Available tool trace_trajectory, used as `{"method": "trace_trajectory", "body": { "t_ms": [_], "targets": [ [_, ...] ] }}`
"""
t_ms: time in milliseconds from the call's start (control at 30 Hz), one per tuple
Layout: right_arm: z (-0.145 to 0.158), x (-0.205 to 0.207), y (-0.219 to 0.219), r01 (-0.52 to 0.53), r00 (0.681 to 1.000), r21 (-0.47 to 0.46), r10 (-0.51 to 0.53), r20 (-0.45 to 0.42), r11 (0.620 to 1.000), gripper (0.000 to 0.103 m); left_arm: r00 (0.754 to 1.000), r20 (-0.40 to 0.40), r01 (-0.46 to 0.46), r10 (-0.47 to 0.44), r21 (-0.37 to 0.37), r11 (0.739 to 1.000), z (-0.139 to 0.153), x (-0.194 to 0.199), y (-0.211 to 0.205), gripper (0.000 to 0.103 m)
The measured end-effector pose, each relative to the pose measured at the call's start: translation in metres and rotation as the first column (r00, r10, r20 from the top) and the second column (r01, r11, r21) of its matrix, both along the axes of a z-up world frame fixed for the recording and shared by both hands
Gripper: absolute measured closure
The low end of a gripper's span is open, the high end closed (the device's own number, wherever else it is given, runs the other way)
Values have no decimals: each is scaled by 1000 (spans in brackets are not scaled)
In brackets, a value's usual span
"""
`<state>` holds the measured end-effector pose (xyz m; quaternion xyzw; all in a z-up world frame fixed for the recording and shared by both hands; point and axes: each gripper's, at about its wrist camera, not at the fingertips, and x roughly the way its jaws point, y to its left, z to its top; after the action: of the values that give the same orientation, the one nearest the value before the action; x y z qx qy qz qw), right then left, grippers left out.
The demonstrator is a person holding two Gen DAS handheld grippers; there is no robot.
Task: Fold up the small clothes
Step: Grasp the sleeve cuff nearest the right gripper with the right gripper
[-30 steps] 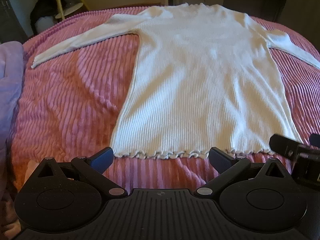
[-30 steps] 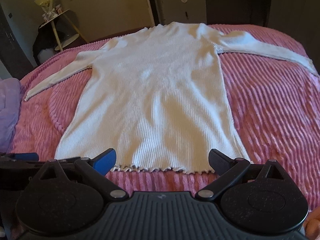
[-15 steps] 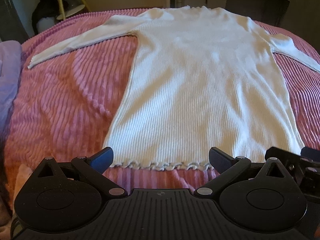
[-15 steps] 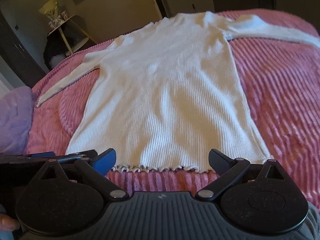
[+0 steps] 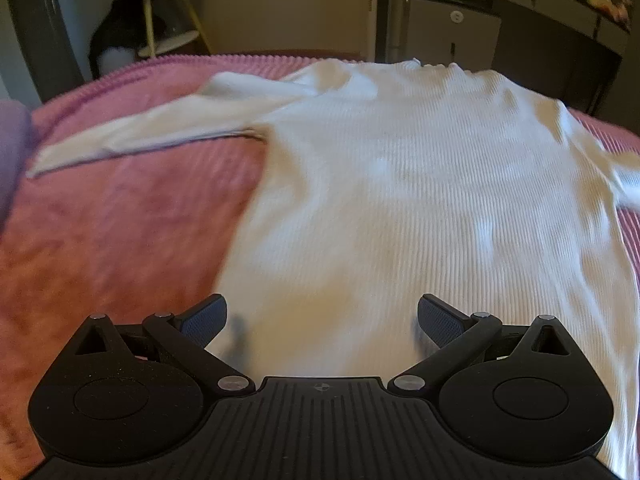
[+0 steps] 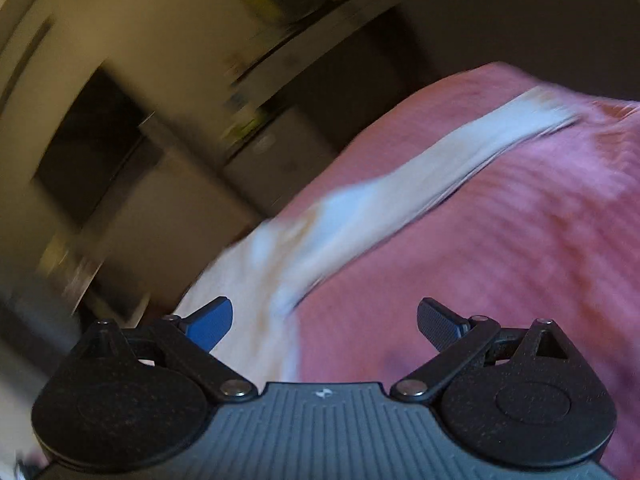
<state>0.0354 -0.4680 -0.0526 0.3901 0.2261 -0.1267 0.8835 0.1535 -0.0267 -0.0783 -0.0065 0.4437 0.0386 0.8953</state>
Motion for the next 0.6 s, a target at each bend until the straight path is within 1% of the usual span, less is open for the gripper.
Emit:
{"method": "trace_trajectory", "body": {
  "t_ms": [33, 67, 100, 133, 167, 233, 267, 333, 400, 467, 533, 600],
  "targets": [
    [-4, 4, -18, 48, 999, -7, -48, -5, 999, 7, 1000, 4, -1, 1, -9, 1000, -6, 8, -2, 0],
    [-9, 10, -39, 93, 996, -10, -93, -9, 996, 15, 1000, 13, -1, 1, -15, 1000, -11, 13, -3, 0],
    [-16, 15, -57, 130, 991, -8, -131, -15, 991, 20, 1000, 25, -6, 7, -17, 1000, -18, 17, -4, 0],
    [-24, 21, -74, 168, 985, 1, -168, -29, 986, 32, 999, 31, -16, 17, -18, 1000, -25, 19, -6, 0],
    [-33, 26, -88, 203, 978, 16, -202, -46, 979, 49, 999, 47, -25, 26, -22, 999, -30, 19, -6, 0],
    [-52, 35, -113, 262, 963, 50, -258, -81, 964, 69, 993, 114, -23, 25, -14, 1000, -35, 14, -10, 0],
    [-62, 39, -124, 284, 957, 77, -277, -88, 956, 77, 990, 138, -11, 11, -1, 1000, -36, 12, -12, 0],
    [-77, 43, -135, 327, 944, 106, -320, -76, 939, 88, 987, 158, -5, 3, 14, 1000, -36, 12, -15, 0],
    [-84, 46, -145, 377, 926, 119, -373, -53, 919, 88, 985, 174, -14, 15, -10, 1000, -38, 14, -12, 0],
    [-92, 49, -153, 407, 913, 140, -403, -59, 903, 88, 983, 184, -20, 26, -33, 999, -41, 13, -9, 0],
    [-102, 50, -161, 425, 905, 170, -422, -54, 889, 88, 980, 195, -20, 25, -30, 999, -41, 10, -10, 0],
    [-105, 55, -166, 435, 900, 194, -432, -58, 879, 88, 980, 199, -23, 28, -24, 999, -42, 9, -12, 0]
  ]
}}
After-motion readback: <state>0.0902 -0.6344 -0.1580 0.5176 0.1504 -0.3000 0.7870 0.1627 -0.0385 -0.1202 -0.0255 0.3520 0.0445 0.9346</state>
